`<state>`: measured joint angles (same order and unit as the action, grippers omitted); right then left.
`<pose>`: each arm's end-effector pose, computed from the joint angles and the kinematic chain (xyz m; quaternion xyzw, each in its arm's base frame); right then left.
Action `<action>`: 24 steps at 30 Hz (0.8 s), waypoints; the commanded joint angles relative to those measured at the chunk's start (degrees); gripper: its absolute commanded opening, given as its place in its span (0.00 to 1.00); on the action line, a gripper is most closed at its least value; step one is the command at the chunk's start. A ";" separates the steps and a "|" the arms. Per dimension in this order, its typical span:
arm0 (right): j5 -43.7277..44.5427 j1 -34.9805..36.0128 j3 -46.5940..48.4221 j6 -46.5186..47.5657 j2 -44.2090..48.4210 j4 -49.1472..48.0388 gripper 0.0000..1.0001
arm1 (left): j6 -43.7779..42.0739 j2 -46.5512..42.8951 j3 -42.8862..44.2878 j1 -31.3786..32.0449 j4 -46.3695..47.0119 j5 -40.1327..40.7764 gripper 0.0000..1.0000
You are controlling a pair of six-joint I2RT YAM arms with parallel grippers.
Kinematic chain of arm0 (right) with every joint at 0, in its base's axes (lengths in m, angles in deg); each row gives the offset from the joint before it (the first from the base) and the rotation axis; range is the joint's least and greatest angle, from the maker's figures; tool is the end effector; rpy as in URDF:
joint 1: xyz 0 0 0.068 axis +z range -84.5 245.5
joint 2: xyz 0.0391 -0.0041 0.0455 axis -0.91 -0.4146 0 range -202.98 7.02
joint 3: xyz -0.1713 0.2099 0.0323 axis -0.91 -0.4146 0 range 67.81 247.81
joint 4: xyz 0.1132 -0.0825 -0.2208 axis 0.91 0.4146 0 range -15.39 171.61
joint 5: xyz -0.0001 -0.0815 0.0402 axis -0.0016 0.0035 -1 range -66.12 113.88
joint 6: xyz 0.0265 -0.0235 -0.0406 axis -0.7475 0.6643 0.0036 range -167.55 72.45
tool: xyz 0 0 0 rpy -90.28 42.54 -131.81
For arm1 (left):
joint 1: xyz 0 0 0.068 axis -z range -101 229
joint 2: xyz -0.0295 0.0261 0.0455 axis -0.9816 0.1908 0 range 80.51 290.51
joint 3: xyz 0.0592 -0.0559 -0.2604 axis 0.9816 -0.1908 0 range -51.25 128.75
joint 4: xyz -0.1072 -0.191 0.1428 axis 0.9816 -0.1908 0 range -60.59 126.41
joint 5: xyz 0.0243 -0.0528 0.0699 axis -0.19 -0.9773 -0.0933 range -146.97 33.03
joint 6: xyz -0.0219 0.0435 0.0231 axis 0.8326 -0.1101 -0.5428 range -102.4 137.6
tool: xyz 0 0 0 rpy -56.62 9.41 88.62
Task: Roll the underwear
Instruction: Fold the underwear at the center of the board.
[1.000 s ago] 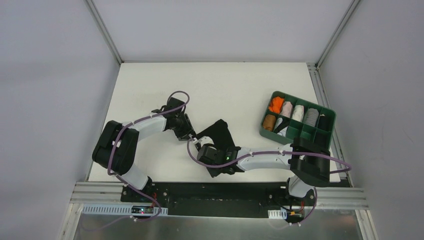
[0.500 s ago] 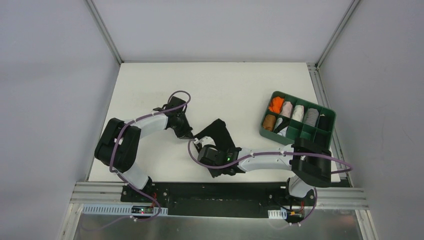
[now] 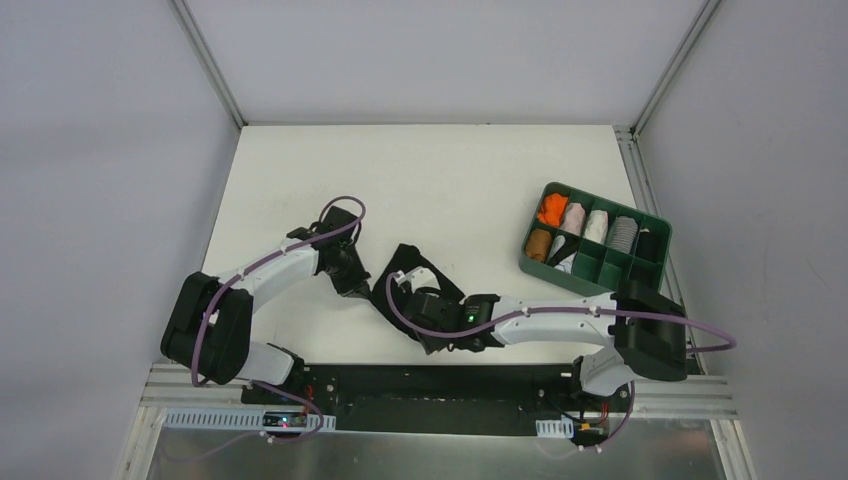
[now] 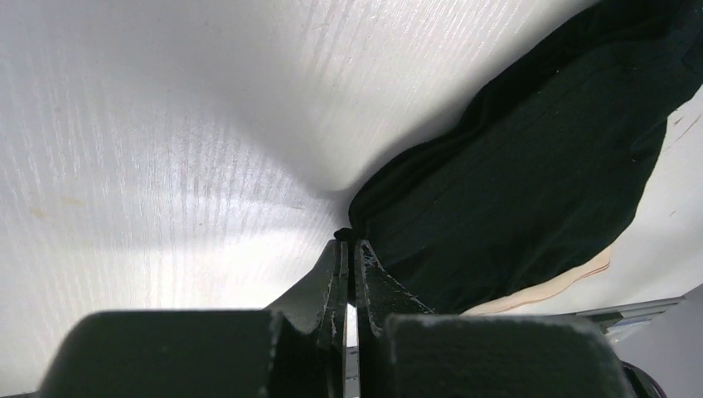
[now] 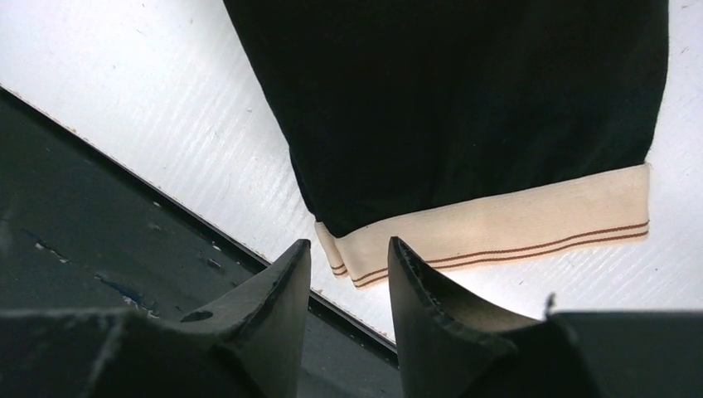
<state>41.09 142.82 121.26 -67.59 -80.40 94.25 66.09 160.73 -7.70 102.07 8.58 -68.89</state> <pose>0.0782 0.2990 0.2032 -0.4092 0.8468 0.1380 0.3106 0.2311 -0.1064 0.1773 -0.1910 0.9513 -0.2105 0.1189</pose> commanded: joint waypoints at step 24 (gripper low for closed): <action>3.13 4.16 -3.20 5.94 -6.25 -3.97 0.00 | -1.63 -1.00 4.84 -0.22 -8.17 2.00 0.30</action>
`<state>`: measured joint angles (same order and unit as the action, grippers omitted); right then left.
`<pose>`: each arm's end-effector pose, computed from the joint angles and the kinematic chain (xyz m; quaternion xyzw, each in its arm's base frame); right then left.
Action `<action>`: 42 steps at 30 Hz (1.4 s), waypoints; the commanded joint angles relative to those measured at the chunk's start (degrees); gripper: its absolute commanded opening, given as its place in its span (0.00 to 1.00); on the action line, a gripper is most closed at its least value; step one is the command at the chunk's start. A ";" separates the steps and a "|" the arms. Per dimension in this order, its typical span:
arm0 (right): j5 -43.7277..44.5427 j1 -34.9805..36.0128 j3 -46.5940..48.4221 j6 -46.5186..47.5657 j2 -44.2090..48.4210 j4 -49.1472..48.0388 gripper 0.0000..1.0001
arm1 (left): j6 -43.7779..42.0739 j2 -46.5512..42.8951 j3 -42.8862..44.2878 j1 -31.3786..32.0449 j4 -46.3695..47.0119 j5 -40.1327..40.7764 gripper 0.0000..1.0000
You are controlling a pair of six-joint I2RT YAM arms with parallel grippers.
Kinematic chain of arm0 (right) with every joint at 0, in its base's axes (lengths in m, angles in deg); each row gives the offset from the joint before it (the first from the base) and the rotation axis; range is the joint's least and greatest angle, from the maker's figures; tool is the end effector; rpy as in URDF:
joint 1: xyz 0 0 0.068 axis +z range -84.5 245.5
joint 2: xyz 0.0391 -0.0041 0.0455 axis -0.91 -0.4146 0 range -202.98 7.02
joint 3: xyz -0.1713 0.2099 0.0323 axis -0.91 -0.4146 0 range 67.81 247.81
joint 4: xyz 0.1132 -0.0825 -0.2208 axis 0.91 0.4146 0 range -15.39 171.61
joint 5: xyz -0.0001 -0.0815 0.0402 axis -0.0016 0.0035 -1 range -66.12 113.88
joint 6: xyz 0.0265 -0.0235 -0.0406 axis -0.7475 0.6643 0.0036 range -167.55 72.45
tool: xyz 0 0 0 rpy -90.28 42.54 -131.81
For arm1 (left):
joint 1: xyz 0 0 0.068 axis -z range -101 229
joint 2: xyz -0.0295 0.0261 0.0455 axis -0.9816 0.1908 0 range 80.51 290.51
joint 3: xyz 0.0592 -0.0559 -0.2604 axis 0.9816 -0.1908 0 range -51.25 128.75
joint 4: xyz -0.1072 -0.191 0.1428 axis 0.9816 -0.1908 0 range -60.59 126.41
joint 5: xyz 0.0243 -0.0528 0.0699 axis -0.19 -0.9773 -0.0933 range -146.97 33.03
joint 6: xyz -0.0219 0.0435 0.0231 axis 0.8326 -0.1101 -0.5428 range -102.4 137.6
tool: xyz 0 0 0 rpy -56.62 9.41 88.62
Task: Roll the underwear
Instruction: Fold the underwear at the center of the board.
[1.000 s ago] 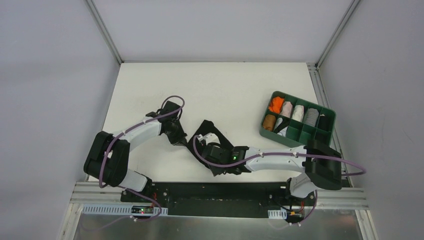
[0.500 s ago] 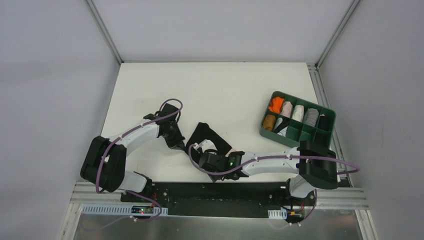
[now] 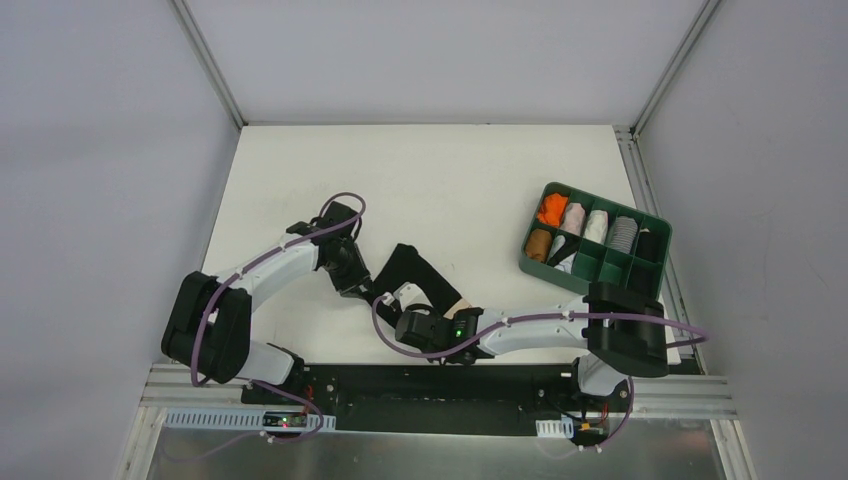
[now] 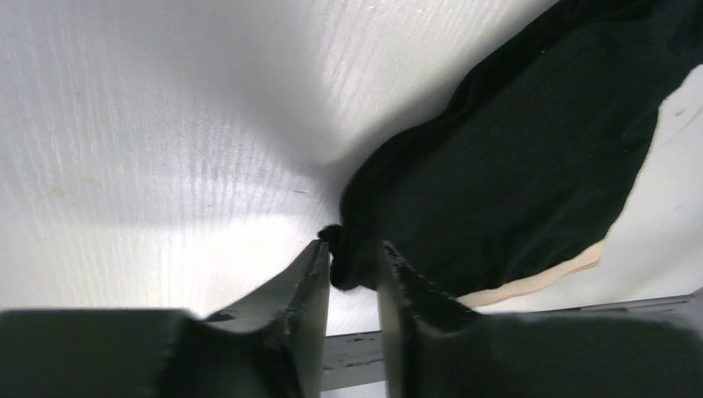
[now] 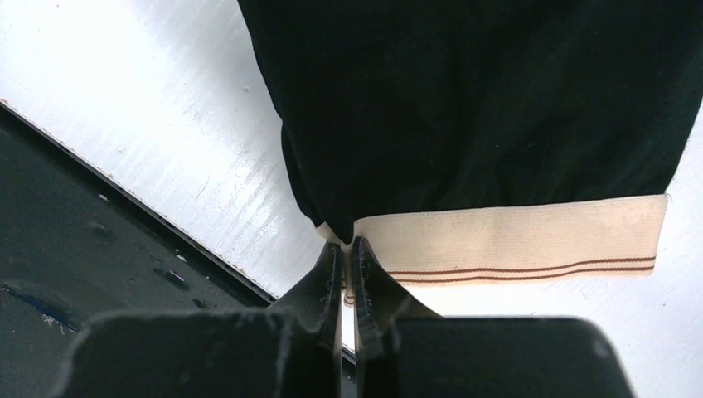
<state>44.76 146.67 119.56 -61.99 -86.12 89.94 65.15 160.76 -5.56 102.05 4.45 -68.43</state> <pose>0.0613 0.3110 0.1705 -0.4748 0.8155 0.0920 0.3178 0.2314 -0.1061 0.1843 -0.1868 0.9563 -0.1968 0.1087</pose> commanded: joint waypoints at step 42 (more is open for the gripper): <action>2.80 0.36 0.95 0.12 3.75 3.25 0.40 | -2.60 -1.48 -3.16 -0.02 0.46 6.64 0.00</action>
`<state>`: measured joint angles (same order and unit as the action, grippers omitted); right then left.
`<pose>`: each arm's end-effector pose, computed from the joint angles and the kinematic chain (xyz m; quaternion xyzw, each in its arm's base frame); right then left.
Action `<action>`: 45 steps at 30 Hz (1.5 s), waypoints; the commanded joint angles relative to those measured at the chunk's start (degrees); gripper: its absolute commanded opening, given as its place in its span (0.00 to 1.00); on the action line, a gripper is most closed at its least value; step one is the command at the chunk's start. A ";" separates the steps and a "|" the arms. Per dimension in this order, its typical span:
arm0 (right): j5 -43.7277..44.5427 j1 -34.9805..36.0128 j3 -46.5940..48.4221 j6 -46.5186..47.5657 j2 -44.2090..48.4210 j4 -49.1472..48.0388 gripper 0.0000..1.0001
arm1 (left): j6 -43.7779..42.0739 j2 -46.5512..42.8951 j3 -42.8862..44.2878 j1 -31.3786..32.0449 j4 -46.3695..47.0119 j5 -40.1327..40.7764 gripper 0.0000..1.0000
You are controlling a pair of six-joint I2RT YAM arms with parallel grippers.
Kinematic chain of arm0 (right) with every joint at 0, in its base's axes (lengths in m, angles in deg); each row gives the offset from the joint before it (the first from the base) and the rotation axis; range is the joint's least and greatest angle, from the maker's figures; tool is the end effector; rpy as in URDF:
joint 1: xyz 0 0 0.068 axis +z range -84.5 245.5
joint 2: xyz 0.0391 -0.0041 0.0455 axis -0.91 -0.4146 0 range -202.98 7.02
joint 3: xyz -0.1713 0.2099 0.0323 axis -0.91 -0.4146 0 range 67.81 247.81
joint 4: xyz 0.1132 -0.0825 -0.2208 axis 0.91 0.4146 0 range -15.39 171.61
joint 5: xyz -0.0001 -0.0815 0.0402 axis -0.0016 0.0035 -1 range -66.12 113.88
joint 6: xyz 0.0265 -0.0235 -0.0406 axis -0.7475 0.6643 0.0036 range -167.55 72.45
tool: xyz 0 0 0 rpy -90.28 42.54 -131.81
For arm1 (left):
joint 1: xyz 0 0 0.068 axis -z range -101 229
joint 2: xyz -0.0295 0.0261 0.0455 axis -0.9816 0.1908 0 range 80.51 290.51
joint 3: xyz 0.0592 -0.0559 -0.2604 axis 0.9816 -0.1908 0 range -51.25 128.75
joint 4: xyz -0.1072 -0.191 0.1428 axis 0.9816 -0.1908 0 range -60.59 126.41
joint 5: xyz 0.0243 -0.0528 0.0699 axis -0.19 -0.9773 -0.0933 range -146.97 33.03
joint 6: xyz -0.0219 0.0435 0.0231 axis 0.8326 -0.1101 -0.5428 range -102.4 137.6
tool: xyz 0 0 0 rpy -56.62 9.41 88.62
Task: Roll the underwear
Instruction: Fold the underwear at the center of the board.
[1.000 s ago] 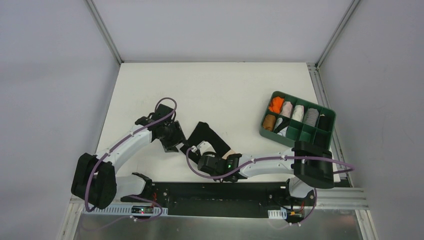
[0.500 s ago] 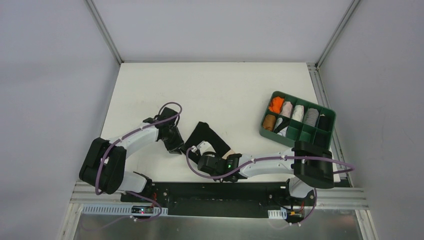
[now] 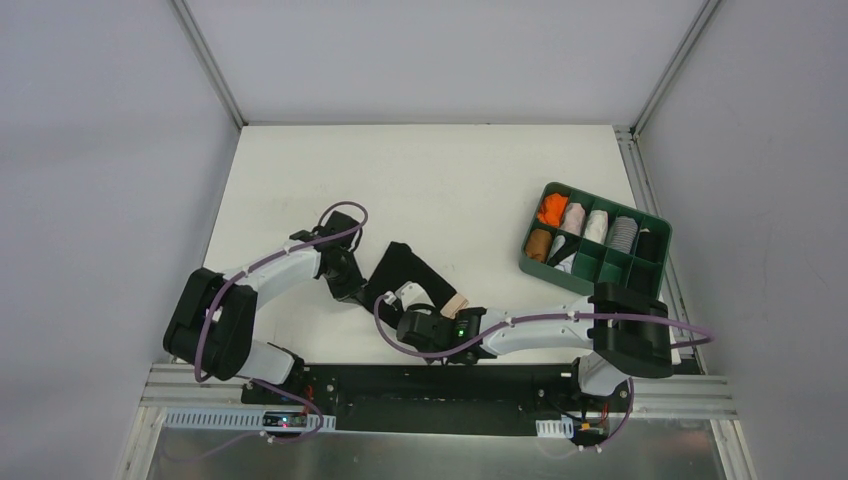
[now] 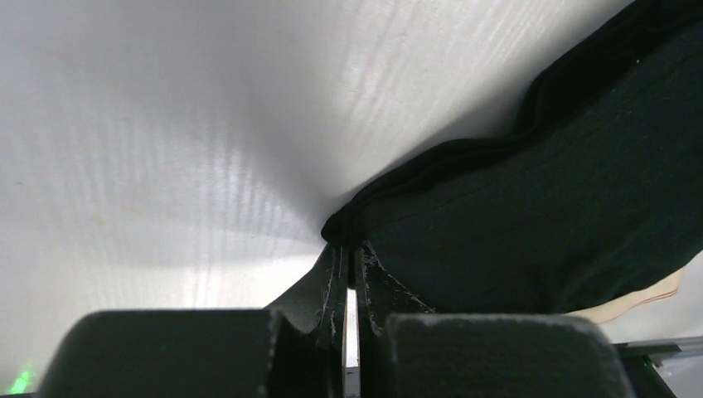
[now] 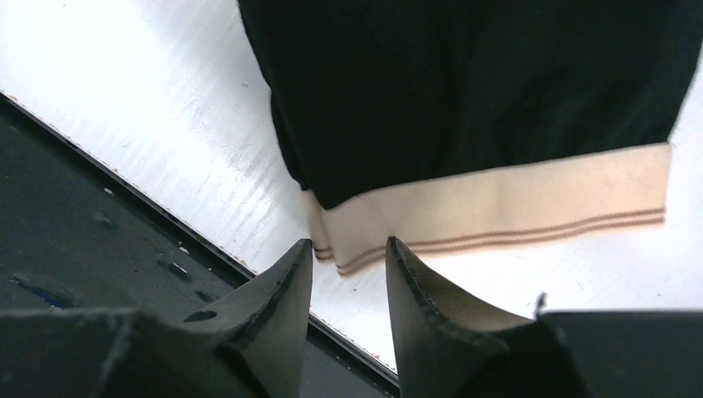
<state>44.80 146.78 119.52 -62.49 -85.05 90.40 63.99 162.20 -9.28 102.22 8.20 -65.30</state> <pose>0.0604 0.3092 0.1754 -0.4704 0.8164 0.0971 0.3204 0.2274 -0.1032 0.1631 -0.1829 0.9618 -0.1675 0.1161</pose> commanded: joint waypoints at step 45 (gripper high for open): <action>-4.69 1.35 3.81 5.90 2.33 4.47 0.00 | 1.05 -13.55 -1.19 -0.20 -8.55 -0.32 0.00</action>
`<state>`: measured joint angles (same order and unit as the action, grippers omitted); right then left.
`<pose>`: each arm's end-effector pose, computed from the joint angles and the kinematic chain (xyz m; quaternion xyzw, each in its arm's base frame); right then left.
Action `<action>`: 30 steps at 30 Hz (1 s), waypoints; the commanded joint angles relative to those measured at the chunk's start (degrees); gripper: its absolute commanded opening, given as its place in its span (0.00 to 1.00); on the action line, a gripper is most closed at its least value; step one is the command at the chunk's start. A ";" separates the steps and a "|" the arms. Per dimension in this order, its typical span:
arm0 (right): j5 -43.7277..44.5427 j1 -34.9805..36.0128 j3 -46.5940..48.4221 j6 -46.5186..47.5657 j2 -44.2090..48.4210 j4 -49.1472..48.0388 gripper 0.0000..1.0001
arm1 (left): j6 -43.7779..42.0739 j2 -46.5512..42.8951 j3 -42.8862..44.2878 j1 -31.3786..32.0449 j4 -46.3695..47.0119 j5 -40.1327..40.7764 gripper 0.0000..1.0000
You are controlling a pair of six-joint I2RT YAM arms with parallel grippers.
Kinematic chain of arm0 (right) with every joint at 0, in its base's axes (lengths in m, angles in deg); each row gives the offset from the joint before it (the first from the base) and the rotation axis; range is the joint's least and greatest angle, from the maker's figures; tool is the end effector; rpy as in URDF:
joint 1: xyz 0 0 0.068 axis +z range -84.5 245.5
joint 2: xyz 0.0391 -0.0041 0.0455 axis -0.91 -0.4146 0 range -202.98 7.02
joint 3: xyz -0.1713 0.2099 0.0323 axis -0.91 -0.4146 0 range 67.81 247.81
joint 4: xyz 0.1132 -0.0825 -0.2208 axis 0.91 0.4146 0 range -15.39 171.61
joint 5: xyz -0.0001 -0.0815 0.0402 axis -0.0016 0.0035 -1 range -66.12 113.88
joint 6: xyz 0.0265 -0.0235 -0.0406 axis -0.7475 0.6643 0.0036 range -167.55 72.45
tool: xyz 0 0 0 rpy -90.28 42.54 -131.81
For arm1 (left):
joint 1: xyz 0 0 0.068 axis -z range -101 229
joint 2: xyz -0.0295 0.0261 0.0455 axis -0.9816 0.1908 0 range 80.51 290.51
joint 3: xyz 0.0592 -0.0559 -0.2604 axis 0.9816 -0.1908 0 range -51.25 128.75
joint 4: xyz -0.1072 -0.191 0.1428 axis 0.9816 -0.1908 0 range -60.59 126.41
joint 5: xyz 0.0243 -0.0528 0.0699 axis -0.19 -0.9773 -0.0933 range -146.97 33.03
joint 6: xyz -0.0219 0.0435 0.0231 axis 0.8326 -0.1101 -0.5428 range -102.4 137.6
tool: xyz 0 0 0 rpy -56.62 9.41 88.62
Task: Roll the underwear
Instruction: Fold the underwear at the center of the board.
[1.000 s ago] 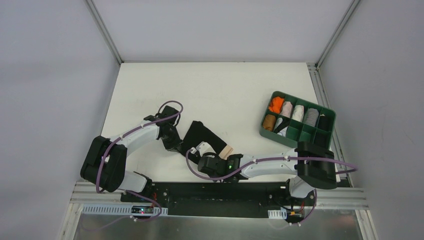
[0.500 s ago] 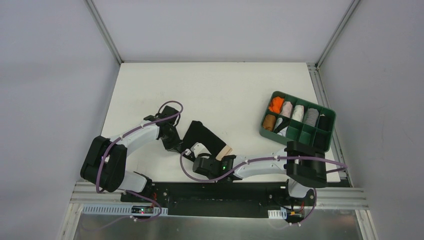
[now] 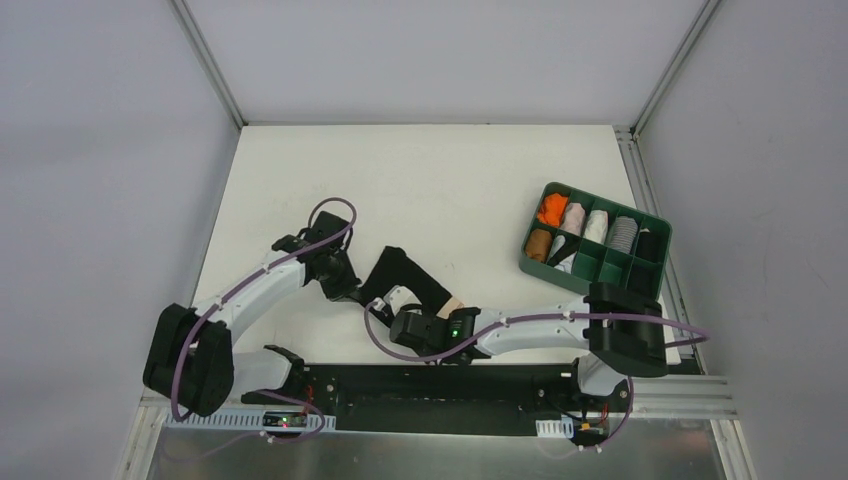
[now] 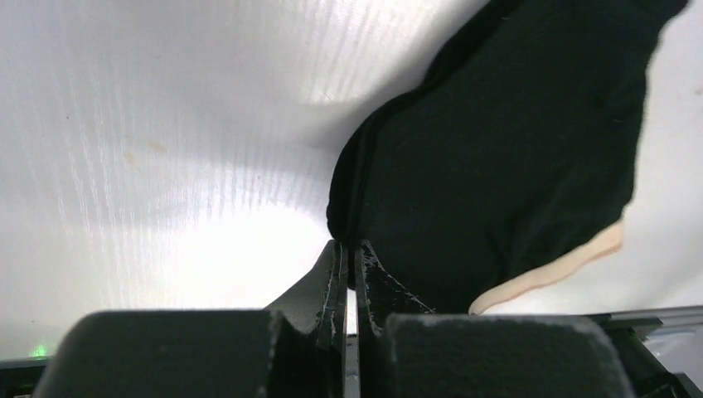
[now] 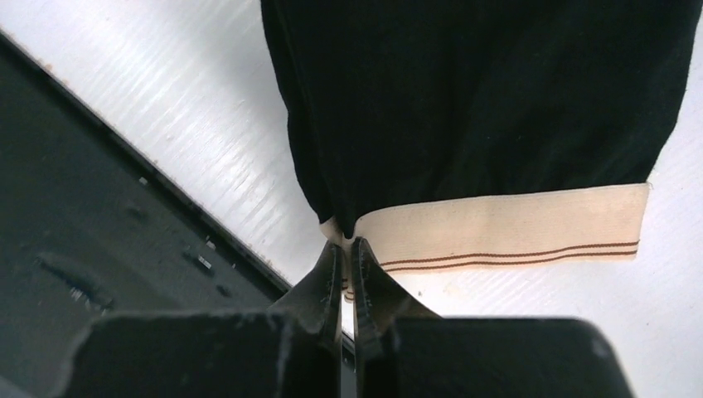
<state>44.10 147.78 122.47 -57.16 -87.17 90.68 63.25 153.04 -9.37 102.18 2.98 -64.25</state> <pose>0.0562 0.3224 0.1786 -0.5154 0.7884 0.0926 0.3229 0.2095 -0.0946 0.1938 -0.1755 0.9567 -0.1776 0.1497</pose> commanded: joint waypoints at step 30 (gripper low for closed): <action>-38.48 -21.36 -3.41 -11.88 15.85 -7.70 0.00 | 1.93 6.44 19.17 -0.17 -5.95 -2.48 0.00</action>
<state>15.58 129.62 120.11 -64.99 -73.16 88.41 66.17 157.70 6.63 102.18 -2.26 -66.77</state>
